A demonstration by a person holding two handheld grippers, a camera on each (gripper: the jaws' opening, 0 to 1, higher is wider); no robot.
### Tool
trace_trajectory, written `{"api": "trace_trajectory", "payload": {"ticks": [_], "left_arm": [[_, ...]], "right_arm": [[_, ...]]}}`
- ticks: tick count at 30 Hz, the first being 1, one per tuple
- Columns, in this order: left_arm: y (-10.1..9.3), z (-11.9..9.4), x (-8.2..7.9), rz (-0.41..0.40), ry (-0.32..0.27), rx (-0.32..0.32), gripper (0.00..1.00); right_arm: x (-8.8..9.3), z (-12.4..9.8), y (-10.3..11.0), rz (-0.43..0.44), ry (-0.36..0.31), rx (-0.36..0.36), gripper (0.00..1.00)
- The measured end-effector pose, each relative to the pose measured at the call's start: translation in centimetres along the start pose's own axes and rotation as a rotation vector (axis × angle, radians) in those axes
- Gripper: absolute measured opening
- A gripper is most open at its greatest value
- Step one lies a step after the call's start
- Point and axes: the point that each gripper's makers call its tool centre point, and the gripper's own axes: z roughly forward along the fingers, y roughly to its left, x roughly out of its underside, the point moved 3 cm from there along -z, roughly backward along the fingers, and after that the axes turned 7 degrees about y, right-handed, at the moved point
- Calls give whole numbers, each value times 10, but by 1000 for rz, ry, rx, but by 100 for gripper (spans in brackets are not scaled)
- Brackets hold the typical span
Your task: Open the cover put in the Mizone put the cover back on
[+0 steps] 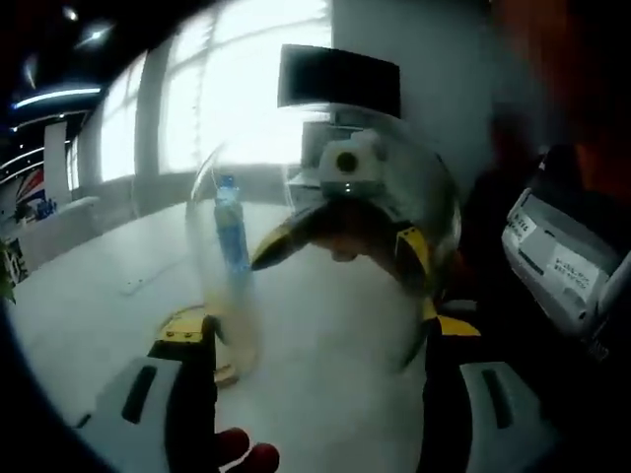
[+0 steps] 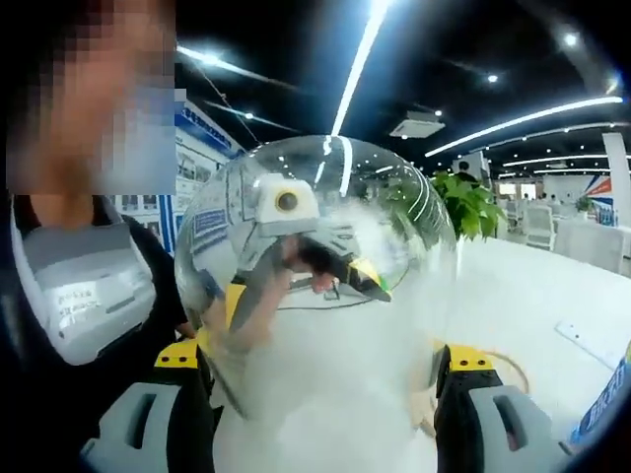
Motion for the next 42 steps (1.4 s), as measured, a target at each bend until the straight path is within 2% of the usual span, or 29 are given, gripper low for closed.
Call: {"api": "trace_trajectory", "payload": {"ticks": [7, 11, 14, 16, 18, 21, 24, 26, 28, 31, 33, 36, 40, 42], "left_arm": [[1, -1, 0, 13, -28, 9, 73], [1, -2, 0, 56, -67, 15, 73], [2, -4, -1, 76, -81, 15, 73], [2, -5, -2, 86, -88, 14, 73], [3, -9, -2, 99, -98, 15, 72], [5, -17, -4, 103, -119, 24, 69], [6, -30, -8, 104, -165, 30, 62], [8, -38, -9, 106, -197, 36, 57], [10, -44, -11, 110, -225, 43, 54], [8, -42, -11, 115, -227, 38, 53], [8, -41, -10, 120, -225, 36, 53], [10, -41, -8, 124, -222, 29, 54], [15, -43, -8, 119, -225, 32, 56], [18, -47, -9, 105, -233, 14, 56]], "right_arm": [[1, 0, -1, 2, -30, 8, 88], [0, -1, -1, -3, -42, 10, 88], [-1, -6, -3, -24, -67, 10, 86], [-5, -12, -4, -66, -106, 15, 83], [-7, -19, -4, -59, -127, 14, 81], [-14, -31, -5, -67, -190, 5, 77], [-18, -41, -5, -65, -223, 4, 73], [-20, -48, -5, -135, -241, 19, 69], [-19, -53, -4, -142, -245, 24, 66], [-20, -58, -6, -147, -253, 28, 64], [-20, -63, -8, -171, -286, 35, 63], [-18, -67, -11, -173, -289, 33, 60], [-18, -71, -17, -138, -305, 25, 59], [-16, -73, -17, -138, -294, 47, 57]]}}
